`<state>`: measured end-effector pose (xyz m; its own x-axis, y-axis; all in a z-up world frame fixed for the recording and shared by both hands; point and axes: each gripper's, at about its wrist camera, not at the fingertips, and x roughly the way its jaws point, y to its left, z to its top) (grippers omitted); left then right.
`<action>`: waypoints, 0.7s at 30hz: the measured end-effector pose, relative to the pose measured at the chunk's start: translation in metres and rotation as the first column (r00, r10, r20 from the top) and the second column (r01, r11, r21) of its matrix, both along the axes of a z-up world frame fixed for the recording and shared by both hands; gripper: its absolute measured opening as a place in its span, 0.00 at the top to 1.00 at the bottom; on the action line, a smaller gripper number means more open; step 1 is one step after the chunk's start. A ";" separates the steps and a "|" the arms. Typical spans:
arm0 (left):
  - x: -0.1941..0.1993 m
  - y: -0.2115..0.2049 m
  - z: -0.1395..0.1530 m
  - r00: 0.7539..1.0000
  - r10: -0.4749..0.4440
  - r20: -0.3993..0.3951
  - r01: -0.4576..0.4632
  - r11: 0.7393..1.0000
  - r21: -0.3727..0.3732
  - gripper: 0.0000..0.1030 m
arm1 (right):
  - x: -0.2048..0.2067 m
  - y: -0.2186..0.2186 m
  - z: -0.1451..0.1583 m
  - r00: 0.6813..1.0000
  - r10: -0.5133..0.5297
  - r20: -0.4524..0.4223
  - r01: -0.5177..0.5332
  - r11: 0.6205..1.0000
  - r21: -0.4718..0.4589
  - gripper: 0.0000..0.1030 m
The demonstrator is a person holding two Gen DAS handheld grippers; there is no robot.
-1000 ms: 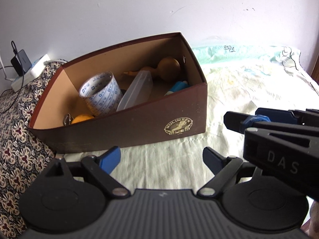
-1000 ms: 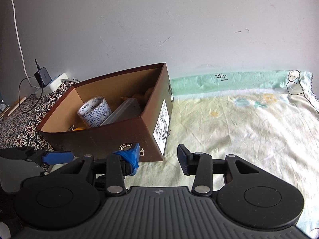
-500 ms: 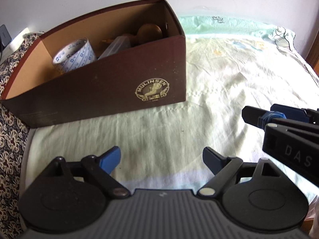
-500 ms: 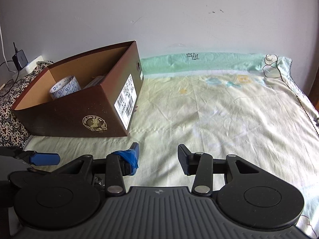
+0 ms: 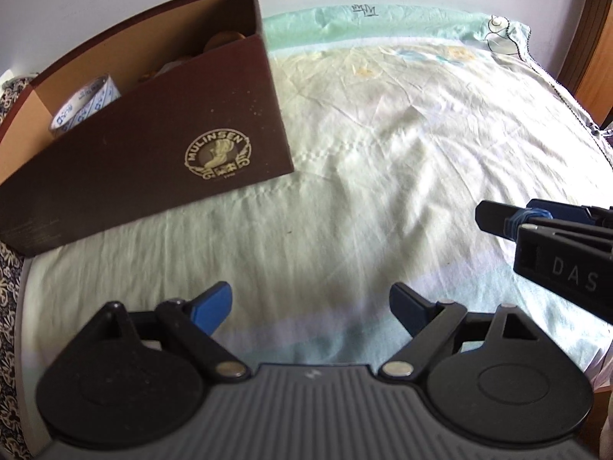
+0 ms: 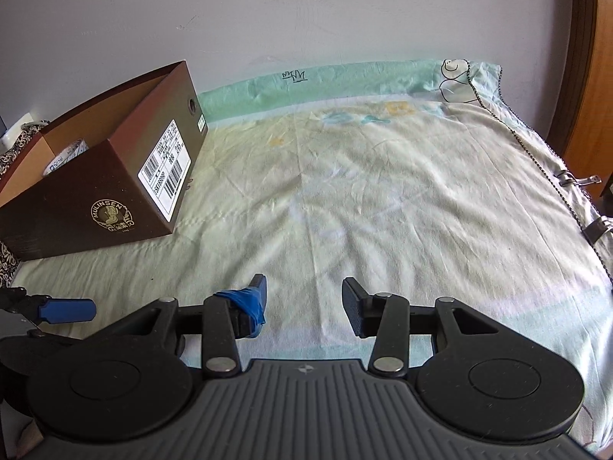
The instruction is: Organize rigid objects
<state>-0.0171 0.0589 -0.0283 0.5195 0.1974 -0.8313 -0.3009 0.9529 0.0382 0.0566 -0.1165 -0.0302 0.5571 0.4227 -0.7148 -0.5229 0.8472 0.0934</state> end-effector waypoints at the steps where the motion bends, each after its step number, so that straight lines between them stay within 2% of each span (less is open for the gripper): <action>1: 0.000 0.000 0.001 1.000 0.000 0.000 0.000 1.000 0.002 0.14 | 0.001 0.000 0.000 1.000 -0.004 -0.002 0.004 1.000 -0.001 0.73; 5: 0.003 0.002 0.009 1.000 0.005 0.009 -0.005 1.000 0.024 0.14 | 0.002 0.001 0.005 1.000 -0.010 0.010 0.010 1.000 0.002 0.73; 12: 0.000 0.012 0.046 0.996 -0.009 0.087 0.002 0.997 0.075 0.14 | 0.005 0.014 0.033 0.999 0.021 0.045 -0.023 0.999 0.041 0.73; 21: -0.003 0.056 0.087 0.992 0.027 0.123 -0.035 0.997 0.066 0.14 | 0.007 0.054 0.061 0.993 0.087 0.078 -0.092 0.993 0.069 0.73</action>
